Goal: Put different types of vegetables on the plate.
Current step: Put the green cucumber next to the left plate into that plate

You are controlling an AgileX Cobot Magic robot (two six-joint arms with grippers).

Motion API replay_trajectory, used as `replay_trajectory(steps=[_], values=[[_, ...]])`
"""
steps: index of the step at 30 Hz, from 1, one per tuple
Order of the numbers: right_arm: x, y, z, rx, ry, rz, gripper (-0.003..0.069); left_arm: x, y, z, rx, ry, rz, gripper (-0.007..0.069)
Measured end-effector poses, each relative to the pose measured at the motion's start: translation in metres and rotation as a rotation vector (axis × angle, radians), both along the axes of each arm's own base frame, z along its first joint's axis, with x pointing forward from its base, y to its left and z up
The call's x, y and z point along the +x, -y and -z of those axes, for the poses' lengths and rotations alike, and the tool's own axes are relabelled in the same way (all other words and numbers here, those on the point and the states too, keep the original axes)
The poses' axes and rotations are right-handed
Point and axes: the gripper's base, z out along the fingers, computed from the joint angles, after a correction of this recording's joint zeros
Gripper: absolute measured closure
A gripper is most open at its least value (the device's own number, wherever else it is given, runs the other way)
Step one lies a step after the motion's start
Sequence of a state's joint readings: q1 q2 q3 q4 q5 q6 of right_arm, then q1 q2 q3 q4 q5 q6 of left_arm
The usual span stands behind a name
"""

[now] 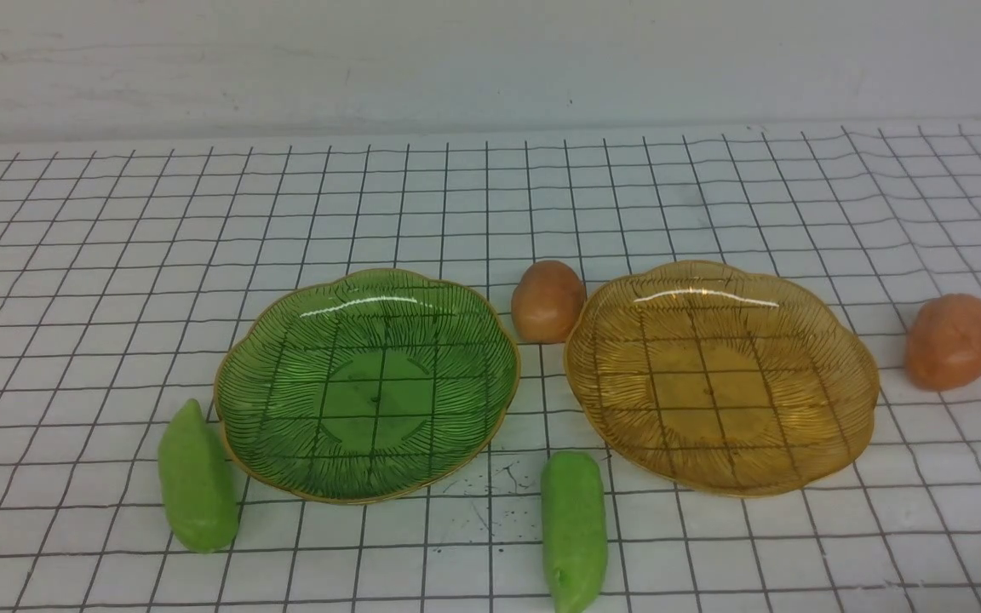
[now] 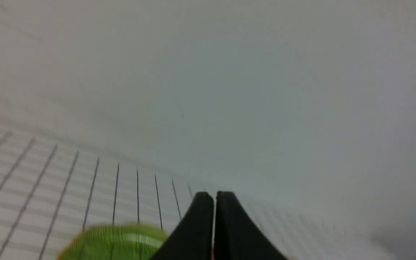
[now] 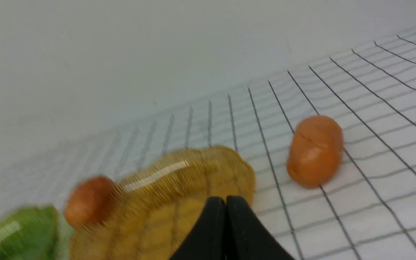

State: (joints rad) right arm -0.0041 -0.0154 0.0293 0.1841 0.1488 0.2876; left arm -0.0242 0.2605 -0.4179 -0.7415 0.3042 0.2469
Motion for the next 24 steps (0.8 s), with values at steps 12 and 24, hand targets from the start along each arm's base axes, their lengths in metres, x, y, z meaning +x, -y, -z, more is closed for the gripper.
replay_trajectory(steps=[12, 24], values=[[-0.001, 0.002, -0.008, 0.272, 0.092, 0.005, 0.0673, 0.134, 0.009, 0.062, 0.307, -0.874, 0.226, 0.0632], [-0.007, -0.015, -0.057, 0.054, -0.279, -0.161, 0.0673, 0.185, 0.002, 0.067, 0.421, -1.038, 0.221, 0.0614]])
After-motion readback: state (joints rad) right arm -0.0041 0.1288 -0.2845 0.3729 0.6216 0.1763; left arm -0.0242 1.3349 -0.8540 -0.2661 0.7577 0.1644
